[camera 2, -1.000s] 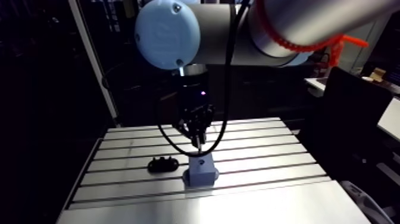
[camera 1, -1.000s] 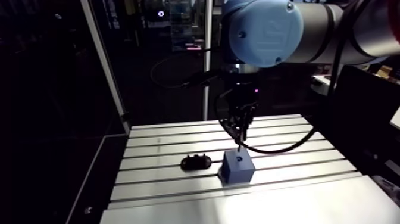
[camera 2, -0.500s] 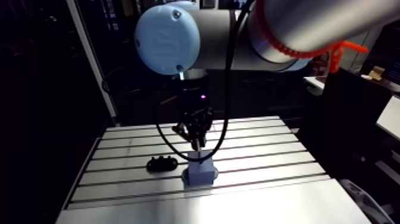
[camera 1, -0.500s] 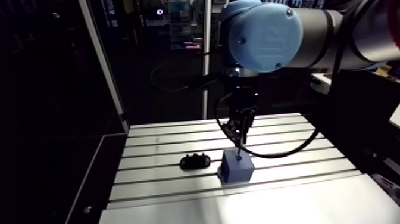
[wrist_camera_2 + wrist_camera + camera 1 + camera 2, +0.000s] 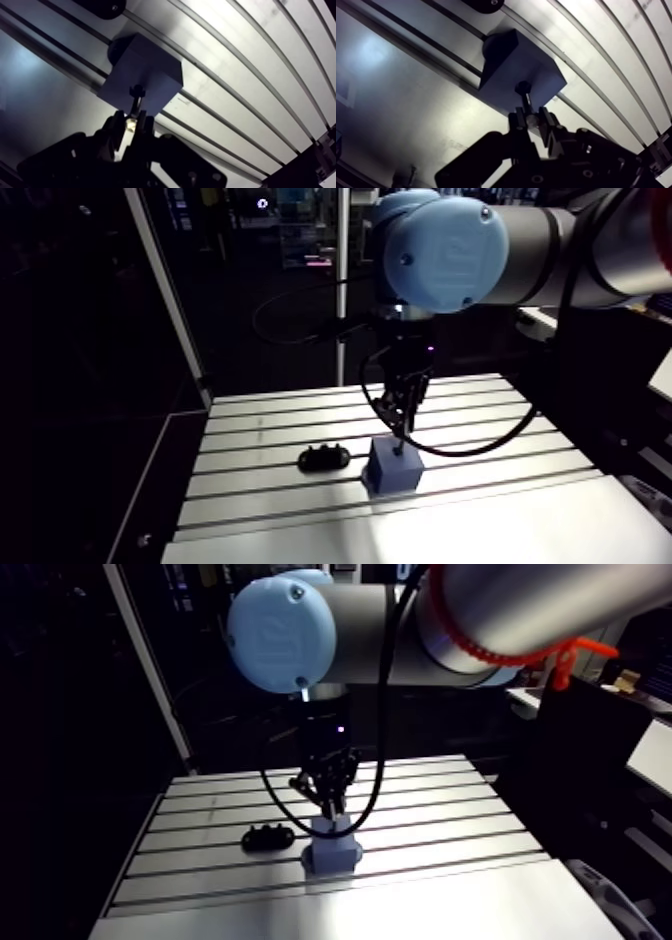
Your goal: Pick up the M10 bolt and insert it into the hex recess until seated.
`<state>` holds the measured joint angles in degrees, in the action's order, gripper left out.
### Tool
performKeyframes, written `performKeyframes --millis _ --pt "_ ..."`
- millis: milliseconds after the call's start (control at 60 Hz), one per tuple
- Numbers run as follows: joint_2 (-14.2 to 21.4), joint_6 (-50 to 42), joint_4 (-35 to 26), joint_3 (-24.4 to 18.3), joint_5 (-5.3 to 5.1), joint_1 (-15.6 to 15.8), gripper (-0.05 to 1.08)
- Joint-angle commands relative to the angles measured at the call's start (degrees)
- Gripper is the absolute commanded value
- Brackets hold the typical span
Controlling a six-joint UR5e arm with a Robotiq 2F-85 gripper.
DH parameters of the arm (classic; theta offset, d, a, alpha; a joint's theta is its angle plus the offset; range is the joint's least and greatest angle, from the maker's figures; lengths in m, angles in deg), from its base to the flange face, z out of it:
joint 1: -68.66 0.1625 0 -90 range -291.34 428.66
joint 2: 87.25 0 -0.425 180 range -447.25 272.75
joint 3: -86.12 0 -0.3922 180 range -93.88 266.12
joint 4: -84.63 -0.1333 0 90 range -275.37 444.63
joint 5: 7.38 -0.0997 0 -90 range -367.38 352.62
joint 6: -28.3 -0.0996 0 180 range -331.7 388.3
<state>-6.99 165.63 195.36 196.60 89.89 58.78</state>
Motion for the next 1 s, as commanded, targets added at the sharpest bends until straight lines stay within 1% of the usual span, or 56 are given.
performKeyframes --millis 17,550,633,733,833,1000 --pt "0.0 -0.2 0.0 0.0 -0.02 0.0 0.81" --pt "-0.1 -0.3 0.1 0.2 -0.1 0.1 0.81" --pt "-0.6 -0.3 0.1 0.2 -0.03 0.1 0.81" --pt "-0.8 -0.3 0.2 0.2 -0.1 0.1 0.81" --pt "-1.0 -0.3 1.8 0.2 -0.35 0.2 0.81" --pt "-1.4 -0.3 1.8 0.1 -0.37 0.3 0.81"
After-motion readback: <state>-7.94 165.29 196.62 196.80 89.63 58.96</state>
